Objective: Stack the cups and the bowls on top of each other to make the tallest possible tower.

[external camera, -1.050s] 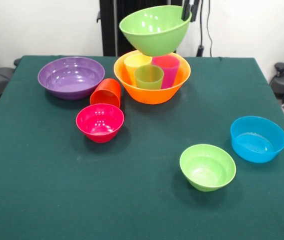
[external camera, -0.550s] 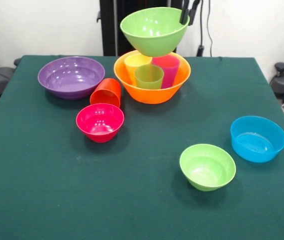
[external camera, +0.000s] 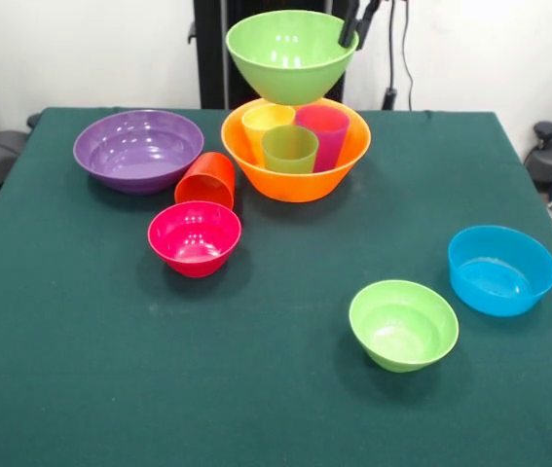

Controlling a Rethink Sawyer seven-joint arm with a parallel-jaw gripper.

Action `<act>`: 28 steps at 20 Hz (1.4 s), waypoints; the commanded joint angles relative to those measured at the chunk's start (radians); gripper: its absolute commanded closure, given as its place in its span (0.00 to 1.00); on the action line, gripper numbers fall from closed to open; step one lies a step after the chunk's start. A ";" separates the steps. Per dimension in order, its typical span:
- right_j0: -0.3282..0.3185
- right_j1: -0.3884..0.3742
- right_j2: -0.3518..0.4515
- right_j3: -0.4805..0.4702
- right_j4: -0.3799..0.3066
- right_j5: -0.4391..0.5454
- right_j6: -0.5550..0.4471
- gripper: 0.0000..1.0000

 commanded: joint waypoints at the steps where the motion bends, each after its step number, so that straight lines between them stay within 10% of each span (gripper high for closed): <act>1: 0.067 0.098 -0.076 -0.066 -0.011 -0.158 0.210 1.00; 22: 0.133 0.162 -0.184 -0.113 0.108 -0.224 0.148 1.00; 28: 0.055 0.155 -0.096 -0.091 0.109 -0.193 0.094 1.00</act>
